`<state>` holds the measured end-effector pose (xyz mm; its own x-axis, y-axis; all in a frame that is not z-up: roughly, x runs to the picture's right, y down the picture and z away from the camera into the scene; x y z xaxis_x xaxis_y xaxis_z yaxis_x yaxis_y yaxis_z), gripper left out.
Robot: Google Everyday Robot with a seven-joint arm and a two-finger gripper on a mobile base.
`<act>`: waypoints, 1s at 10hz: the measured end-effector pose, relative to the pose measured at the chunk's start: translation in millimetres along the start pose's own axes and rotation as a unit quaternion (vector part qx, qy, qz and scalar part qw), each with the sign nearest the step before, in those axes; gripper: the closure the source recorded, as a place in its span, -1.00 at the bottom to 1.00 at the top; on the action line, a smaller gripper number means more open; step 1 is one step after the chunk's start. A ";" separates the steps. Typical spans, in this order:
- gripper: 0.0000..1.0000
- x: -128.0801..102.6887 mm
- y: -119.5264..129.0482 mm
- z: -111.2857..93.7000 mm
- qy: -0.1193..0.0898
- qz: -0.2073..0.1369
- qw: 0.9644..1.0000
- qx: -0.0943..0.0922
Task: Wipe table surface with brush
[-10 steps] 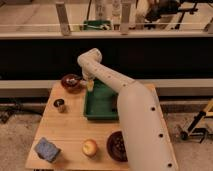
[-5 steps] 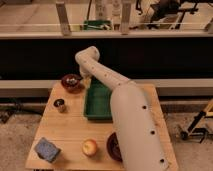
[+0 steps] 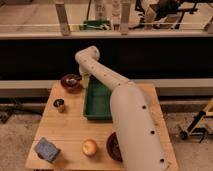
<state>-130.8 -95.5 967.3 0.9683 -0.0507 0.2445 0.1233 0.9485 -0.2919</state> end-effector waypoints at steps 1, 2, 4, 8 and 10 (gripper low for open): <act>-0.60 -1.8 0.2 1.2 -0.002 0.008 1.000 0.003; -0.60 -3.6 0.6 3.1 -0.004 0.011 1.000 0.004; -0.60 -7.0 2.1 9.7 -0.006 0.020 1.000 0.004; -0.60 -14.3 4.4 21.0 -0.014 0.032 0.999 0.001; -0.60 -15.7 5.9 24.7 -0.017 0.034 0.999 0.001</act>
<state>-150.7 -81.4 984.5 0.9667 0.0244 0.2549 0.0571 0.9498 -0.3076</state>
